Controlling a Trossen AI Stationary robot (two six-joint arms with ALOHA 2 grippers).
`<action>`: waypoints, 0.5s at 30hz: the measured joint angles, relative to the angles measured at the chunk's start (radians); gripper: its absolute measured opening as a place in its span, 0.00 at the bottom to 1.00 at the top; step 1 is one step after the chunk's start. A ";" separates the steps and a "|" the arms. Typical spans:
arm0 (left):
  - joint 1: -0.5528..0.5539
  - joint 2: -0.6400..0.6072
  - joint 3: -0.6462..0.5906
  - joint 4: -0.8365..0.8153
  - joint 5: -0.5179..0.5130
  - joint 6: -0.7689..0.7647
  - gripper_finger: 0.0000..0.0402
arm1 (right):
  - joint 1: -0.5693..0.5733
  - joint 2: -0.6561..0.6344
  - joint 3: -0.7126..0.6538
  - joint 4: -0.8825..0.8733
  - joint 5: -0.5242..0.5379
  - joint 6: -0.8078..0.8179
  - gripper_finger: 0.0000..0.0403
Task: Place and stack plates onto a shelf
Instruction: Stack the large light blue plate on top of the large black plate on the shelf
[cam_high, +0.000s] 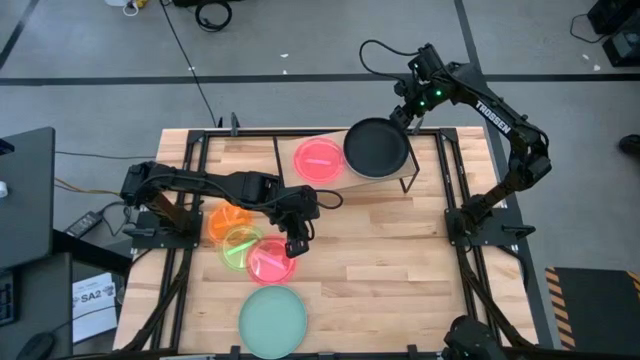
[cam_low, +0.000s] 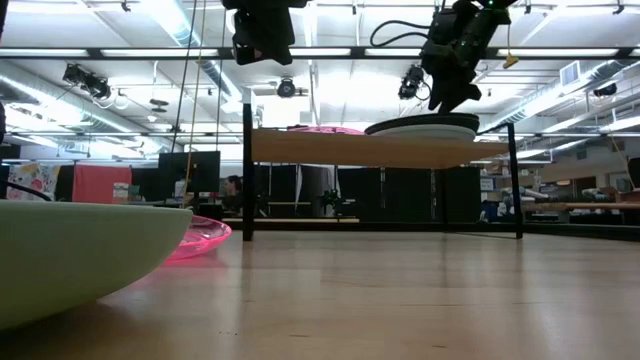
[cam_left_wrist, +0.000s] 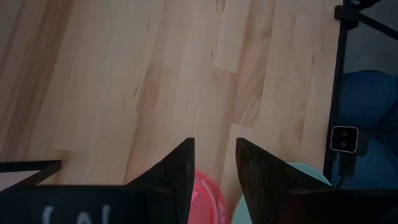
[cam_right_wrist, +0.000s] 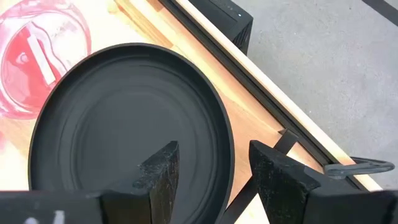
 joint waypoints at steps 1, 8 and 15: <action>0.000 0.000 0.000 0.000 0.000 0.000 0.31 | 0.000 0.000 0.000 0.000 0.000 0.000 0.49; 0.000 0.000 0.000 -0.001 0.000 0.000 0.31 | 0.000 0.000 0.000 0.000 0.000 0.000 0.49; 0.000 0.000 0.000 -0.008 0.000 0.001 0.31 | 0.000 0.000 0.000 -0.006 -0.001 0.000 0.49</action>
